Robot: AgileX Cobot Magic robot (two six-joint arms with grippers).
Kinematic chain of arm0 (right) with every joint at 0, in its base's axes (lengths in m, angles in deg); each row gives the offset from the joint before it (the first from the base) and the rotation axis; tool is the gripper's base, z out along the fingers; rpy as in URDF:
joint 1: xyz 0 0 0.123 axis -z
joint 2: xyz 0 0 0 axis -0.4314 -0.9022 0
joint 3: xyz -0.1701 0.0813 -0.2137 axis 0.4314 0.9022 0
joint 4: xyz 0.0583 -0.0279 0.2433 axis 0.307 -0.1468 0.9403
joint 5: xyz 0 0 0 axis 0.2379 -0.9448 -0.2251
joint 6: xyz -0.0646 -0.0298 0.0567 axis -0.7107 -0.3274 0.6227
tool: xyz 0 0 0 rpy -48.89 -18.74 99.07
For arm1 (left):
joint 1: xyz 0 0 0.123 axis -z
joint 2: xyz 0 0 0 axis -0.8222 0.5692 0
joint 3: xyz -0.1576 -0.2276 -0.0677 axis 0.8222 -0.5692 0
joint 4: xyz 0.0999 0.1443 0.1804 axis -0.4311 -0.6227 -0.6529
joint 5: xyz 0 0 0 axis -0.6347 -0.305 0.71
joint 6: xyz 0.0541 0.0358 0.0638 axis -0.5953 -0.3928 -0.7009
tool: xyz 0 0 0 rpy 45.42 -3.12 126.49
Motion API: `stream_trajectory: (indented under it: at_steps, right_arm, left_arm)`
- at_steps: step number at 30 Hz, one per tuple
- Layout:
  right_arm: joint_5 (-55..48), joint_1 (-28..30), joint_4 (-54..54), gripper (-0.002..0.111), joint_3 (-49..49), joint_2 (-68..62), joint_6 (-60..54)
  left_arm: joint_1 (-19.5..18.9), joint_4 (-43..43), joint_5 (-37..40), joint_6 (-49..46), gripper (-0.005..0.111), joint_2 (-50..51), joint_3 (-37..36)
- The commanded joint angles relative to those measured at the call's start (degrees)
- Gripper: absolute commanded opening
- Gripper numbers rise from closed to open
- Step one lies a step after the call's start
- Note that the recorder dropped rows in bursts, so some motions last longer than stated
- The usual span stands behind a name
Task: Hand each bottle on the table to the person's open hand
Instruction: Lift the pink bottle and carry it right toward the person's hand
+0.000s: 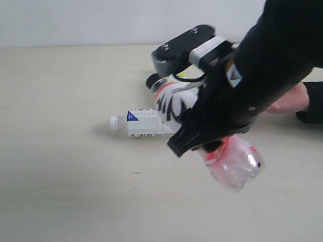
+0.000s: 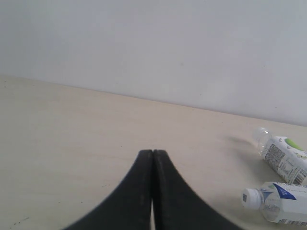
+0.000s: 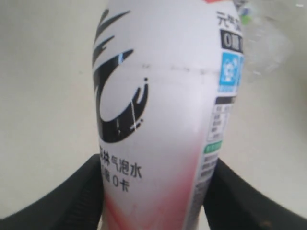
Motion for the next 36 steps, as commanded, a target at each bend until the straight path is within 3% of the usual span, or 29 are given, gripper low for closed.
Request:
stream_trajectory:
  at_steps: [1, 11, 17, 24, 36]
  right_arm:
    - [-5.1, 4.8, -10.5, 0.000, -0.6, 4.8, 7.1]
    - [-4.8, 22.4, -10.9, 0.000, -0.6, 3.9, 4.9]
    - [-0.4, 28.5, -8.1, 0.000, -0.6, -0.8, 1.1]
    - [1.6, 32.4, -3.8, 0.000, -2.4, -6.3, -2.4]
    - [5.9, 32.4, -4.5, 0.000, -4.1, -14.4, -2.3]
  left_arm:
    - [-0.1, 0.3, -0.3, 0.0, 0.000, -0.4, -0.2]
    - [-0.1, 0.3, -0.3, 0.0, 0.000, -0.4, -0.2]
    - [-0.1, 0.3, -0.3, 0.0, 0.000, -0.4, -0.2]
    - [-0.1, 0.3, -0.3, 0.0, 0.000, -0.4, -0.2]
    - [-0.1, 0.3, -0.3, 0.0, 0.000, -0.4, -0.2]
